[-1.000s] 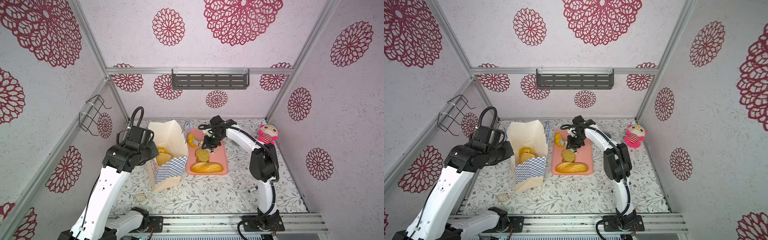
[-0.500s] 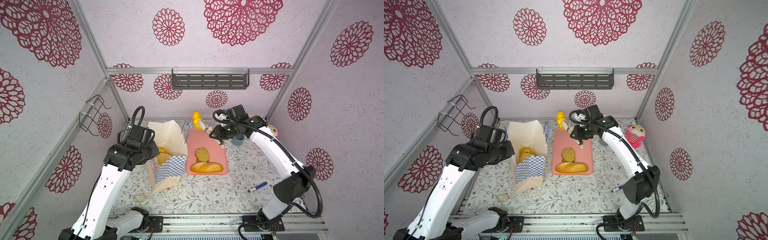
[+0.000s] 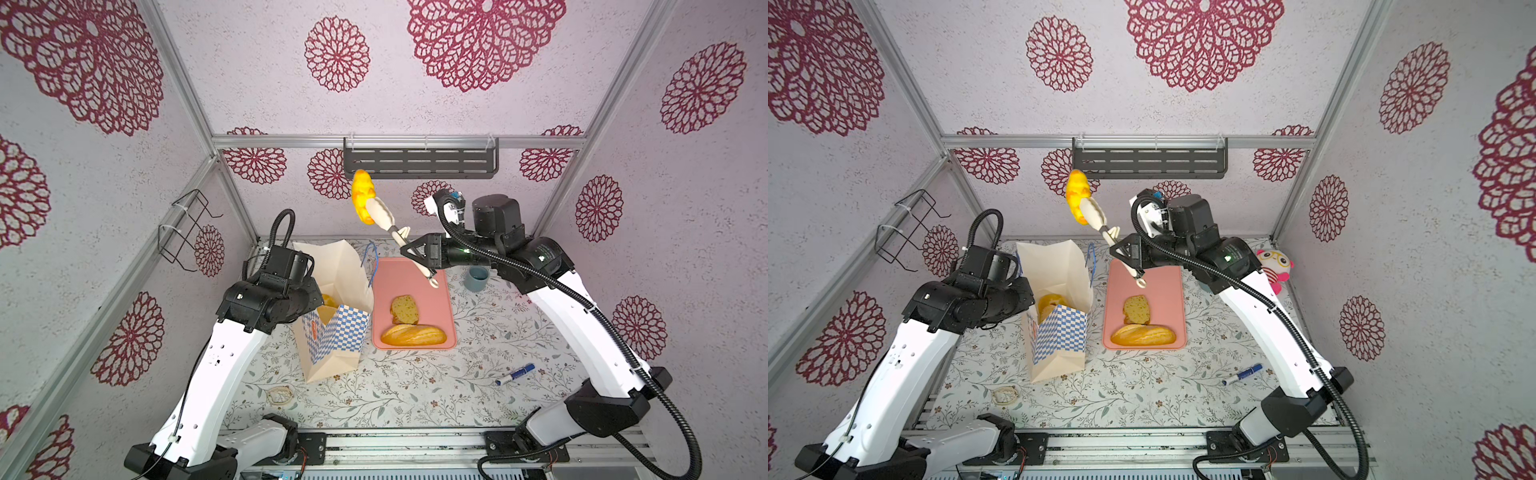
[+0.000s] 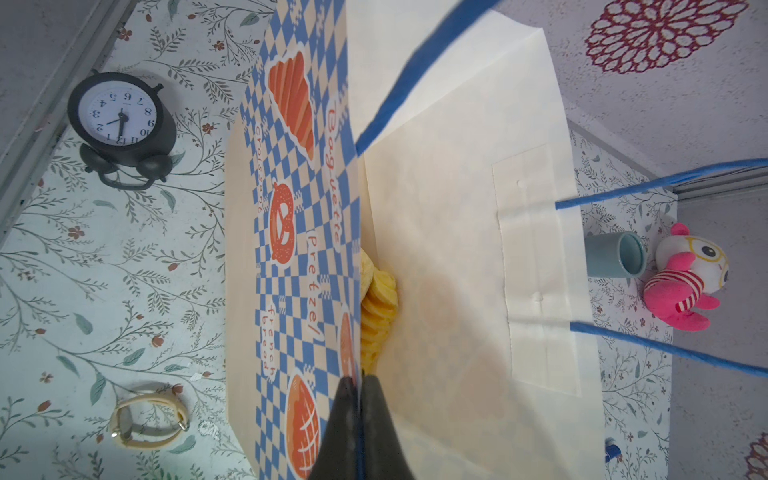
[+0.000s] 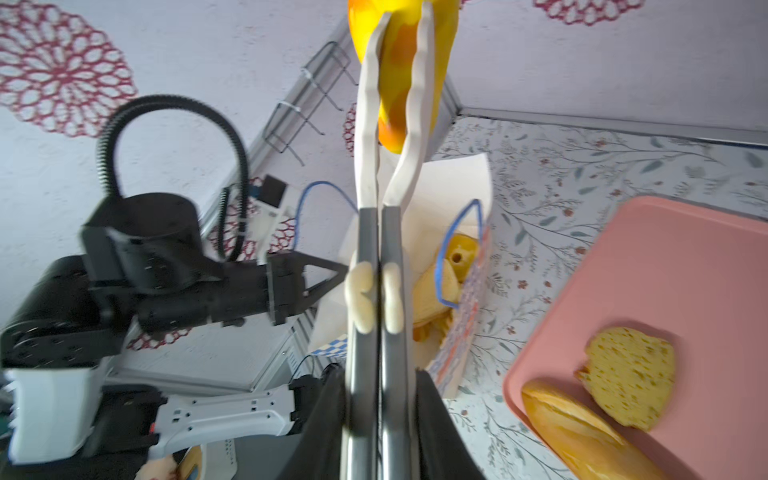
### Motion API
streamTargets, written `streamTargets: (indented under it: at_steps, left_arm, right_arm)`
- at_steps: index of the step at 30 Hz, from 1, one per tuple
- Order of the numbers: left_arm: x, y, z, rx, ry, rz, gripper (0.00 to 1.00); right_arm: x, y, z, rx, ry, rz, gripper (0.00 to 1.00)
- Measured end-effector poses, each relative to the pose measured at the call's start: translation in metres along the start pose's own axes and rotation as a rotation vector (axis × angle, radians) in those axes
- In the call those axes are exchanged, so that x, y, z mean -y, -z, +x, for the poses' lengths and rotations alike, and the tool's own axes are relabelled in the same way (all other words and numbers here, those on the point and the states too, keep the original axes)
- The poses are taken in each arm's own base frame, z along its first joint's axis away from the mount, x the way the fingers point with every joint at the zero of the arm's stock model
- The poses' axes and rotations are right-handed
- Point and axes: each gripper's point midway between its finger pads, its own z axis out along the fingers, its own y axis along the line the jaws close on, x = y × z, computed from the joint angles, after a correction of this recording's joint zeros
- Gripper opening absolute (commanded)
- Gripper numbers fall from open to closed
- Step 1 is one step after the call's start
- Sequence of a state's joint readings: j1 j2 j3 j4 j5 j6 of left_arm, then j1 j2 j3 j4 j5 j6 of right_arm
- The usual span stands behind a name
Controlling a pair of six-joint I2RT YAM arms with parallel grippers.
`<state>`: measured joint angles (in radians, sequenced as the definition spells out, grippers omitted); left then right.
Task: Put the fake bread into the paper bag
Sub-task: 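Lift the yellow striped roll with the tongs and swing it over the bag, then lower the yellow roll into the bag opening and open the tongs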
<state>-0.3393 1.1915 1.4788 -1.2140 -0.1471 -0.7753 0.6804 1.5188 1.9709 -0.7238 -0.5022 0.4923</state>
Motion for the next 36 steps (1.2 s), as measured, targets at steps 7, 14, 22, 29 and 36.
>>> streamTargets:
  at_steps: [7,14,22,29,36]
  left_arm:
    - [0.002,-0.002,-0.001,0.0,-0.001,0.004,0.0]
    - [0.004,-0.002,-0.003,0.009,0.001,0.012,0.0]
    - [0.004,-0.002,-0.004,0.013,0.002,0.01,0.0]
    - [0.003,-0.001,-0.005,0.017,0.003,0.01,0.0]
    - [0.002,0.0,-0.004,0.018,0.004,0.01,0.0]
  right_arm:
    - [-0.047,-0.013,0.003,-0.003,0.011,-0.139,0.0]
    - [-0.049,-0.052,0.026,-0.09,-0.018,-0.155,0.0]
    - [-0.014,-0.08,0.076,-0.225,-0.077,-0.062,0.0]
    - [0.011,-0.083,0.096,-0.261,-0.105,0.022,0.0]
    - [0.014,-0.075,0.103,-0.285,-0.117,0.05,0.24]
